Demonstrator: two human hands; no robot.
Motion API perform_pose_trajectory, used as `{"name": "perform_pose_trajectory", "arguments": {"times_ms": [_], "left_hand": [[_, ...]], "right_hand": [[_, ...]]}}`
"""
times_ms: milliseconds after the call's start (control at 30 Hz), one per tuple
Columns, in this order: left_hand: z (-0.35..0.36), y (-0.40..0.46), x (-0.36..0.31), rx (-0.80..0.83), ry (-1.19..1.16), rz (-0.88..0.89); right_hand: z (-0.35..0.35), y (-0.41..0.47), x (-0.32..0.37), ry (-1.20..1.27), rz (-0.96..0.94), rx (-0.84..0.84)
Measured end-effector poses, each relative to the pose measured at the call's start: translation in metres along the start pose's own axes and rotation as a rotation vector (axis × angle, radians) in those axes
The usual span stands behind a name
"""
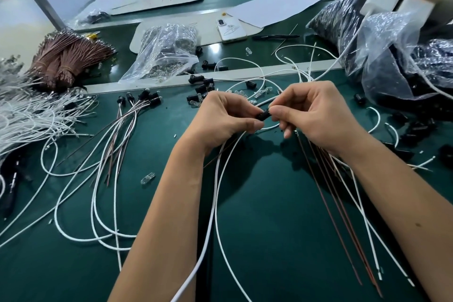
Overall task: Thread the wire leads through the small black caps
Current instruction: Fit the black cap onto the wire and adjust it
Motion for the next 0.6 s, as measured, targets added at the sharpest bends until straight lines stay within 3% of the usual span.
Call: {"name": "perform_pose_trajectory", "arguments": {"times_ms": [300, 600], "left_hand": [[0.003, -0.001, -0.003, 0.05, -0.009, 0.031], [0.005, -0.002, -0.01, -0.002, 0.031, 0.091]], "right_hand": [[-0.003, -0.001, 0.008, -0.063, -0.032, 0.099], [-0.004, -0.002, 0.009, -0.066, -0.032, 0.078]]}}
Point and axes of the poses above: each hand's wrist, its own y-axis towards the middle knuckle, its own z-axis out of the palm, x = y × z, the point moved 6 cm from there along y, towards the middle knuckle, and after that the axes turned 1 degree about -y, right-handed, at the moved point
